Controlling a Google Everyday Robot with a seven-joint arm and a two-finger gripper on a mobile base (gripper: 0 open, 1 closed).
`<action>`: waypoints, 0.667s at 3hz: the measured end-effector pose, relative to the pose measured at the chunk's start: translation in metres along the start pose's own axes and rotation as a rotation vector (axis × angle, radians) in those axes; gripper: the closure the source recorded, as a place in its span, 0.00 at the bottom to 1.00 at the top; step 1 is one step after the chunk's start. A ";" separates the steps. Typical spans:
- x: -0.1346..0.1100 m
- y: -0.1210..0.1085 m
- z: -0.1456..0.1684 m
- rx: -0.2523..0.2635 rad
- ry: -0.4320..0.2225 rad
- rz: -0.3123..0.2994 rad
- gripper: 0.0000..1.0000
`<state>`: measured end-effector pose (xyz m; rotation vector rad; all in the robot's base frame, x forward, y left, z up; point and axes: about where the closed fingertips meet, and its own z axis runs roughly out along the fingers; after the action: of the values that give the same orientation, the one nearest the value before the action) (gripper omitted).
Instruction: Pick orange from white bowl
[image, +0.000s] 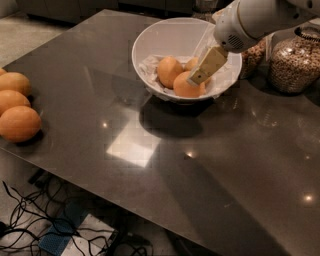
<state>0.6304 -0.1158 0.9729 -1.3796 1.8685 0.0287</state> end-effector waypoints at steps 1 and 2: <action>-0.003 -0.003 0.025 -0.022 0.011 0.074 0.00; -0.005 0.000 0.048 -0.056 0.021 0.179 0.00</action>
Offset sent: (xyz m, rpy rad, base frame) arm 0.0408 0.0374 -0.0472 0.1627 0.2301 -0.1775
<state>0.6583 -0.0903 0.9429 -1.2501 2.0180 0.1585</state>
